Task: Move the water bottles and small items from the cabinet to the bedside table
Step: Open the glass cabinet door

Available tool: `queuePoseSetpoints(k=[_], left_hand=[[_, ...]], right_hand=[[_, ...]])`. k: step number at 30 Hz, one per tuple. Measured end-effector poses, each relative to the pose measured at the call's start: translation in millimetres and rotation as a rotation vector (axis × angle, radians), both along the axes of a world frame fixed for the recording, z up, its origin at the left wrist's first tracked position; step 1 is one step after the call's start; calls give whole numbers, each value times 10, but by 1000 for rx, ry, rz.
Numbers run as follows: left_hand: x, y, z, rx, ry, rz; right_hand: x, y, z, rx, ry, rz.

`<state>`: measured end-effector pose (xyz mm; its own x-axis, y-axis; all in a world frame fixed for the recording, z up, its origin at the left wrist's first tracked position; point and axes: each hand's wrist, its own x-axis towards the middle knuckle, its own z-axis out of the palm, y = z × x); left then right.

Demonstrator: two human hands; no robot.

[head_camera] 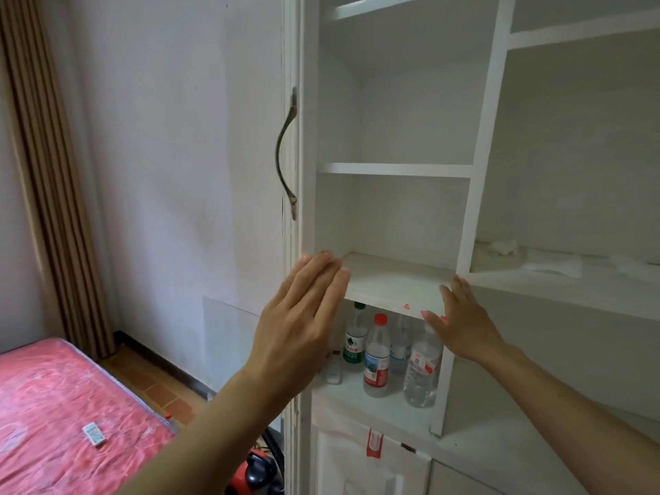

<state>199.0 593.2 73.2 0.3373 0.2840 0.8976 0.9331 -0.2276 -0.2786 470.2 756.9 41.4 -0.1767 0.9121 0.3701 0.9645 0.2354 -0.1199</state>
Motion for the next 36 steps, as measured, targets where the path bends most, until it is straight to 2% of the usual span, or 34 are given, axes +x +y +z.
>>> queuePoseSetpoints(k=[8, 19, 24, 36], left_hand=[[-427, -132, -11, 46, -53, 52], [-732, -255, 47, -66, -44, 36], [-1003, -284, 32, -76, -76, 64], [-1452, -321, -45, -132, -80, 269]], right_hand=[[-84, -79, 28, -35, 27, 5], [-933, -875, 177, -79, 133, 224], [-1145, -1084, 37, -89, 165, 313], [-1607, -824, -213, -195, 143, 415]])
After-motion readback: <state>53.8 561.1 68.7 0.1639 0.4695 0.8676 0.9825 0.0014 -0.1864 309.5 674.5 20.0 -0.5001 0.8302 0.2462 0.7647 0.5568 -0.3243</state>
